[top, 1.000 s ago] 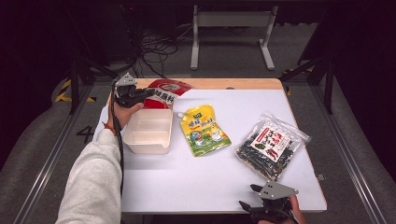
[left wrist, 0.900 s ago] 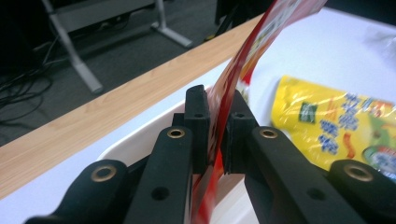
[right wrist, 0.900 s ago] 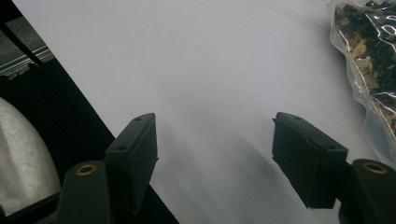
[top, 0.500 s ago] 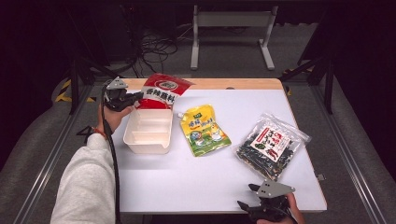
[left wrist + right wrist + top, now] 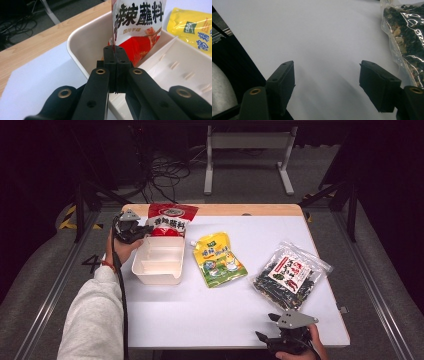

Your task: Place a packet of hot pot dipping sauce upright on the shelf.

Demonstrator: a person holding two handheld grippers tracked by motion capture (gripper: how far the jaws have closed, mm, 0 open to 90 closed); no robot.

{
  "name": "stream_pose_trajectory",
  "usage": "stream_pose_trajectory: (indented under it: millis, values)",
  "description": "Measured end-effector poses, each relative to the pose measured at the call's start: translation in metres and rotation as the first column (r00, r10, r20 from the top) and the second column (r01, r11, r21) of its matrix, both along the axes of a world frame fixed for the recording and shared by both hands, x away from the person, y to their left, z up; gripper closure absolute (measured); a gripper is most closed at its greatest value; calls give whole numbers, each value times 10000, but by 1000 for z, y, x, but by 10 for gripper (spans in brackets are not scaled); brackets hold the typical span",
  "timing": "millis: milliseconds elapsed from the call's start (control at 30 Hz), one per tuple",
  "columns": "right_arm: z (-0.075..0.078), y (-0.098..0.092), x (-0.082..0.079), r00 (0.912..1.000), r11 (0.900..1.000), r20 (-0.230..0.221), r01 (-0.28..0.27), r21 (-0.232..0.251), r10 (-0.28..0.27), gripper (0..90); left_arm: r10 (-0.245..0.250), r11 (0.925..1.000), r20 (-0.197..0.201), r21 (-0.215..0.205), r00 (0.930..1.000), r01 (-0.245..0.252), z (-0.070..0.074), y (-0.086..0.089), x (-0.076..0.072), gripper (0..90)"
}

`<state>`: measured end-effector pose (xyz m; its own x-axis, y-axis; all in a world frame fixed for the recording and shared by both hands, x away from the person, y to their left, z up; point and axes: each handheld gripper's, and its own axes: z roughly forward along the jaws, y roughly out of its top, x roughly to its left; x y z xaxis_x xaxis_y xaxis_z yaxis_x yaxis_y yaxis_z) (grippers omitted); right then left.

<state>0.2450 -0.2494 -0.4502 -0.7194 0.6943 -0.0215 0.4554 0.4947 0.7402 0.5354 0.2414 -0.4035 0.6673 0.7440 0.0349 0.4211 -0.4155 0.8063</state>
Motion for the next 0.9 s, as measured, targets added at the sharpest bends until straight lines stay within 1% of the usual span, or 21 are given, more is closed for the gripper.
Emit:
stream_pose_trajectory:
  millis: [33,67,133,233,300,333,367,400,433,467,533,567,600,633,667,700,733,767,833,900]
  values:
    - [0,0,0,10000,10000,1,19,10,-19,288,-11,10000,-35,78,10000,11,-1,0,1,900]
    - [0,0,1,10000,10000,-1,28,36,-28,288,-20,9997,-110,245,9999,23,-2,-1,1,900]
    - [1,0,1,10000,10000,-3,16,66,-16,287,-3,9990,-63,438,10000,6,-1,-4,1,900]
    - [1,0,1,10000,10000,13,10,62,-10,287,107,9989,-30,453,9999,-106,0,-4,0,900]
    - [1,0,1,10000,10000,43,-2,53,1,287,167,9996,90,236,9998,-169,0,-2,0,897]
    - [2,0,1,10000,10000,52,-4,74,4,287,236,9997,42,114,9997,-237,1,-2,-1,889]
    - [2,-1,1,10000,10000,48,-8,88,8,286,287,9996,86,3,9996,-287,1,-1,-1,878]
    - [2,-1,1,10000,10000,48,-8,88,8,286,287,9996,86,3,9996,-287,1,-1,-1,851]
    - [2,-1,1,10000,10000,65,-4,88,4,286,385,9992,142,-131,9992,-383,2,-1,-2,851]
    - [2,-1,1,10000,10000,80,8,93,-9,286,380,9991,146,-182,9992,-378,3,-1,-3,838]
    - [3,-2,2,10000,9999,90,0,105,0,286,397,9984,317,-406,9987,-384,6,0,-5,807]
    - [3,-2,2,9999,9999,106,1,107,-2,285,510,9971,408,-581,9979,-485,8,1,-7,772]
    - [3,-2,2,9999,9999,115,10,119,-11,286,473,9967,417,-673,9980,-444,10,2,-8,754]
    - [4,-2,2,9999,9999,115,1,139,-2,286,387,9961,548,-809,9978,-342,12,3,-11,747]
    - [4,-2,2,9999,9999,118,11,167,-13,286,447,9956,663,-851,9968,-390,14,4,-14,729]
    - [4,-3,3,9999,9998,118,27,195,-29,287,512,9956,753,-827,9958,-450,17,4,-17,690]
    - [5,-3,3,9999,9998,123,24,200,-26,286,482,9955,782,-857,9958,-414,19,5,-20,678]
    - [5,-3,4,9999,9997,124,27,223,-29,287,391,9946,868,-990,9955,-304,21,5,-23,673]
    - [6,-3,6,9999,9997,139,9,252,-12,288,378,9954,1152,-919,9926,-272,25,5,-32,640]
    - [7,-3,8,9999,9996,139,-11,294,7,291,240,9960,1378,-884,9902,-119,30,3,-44,610]
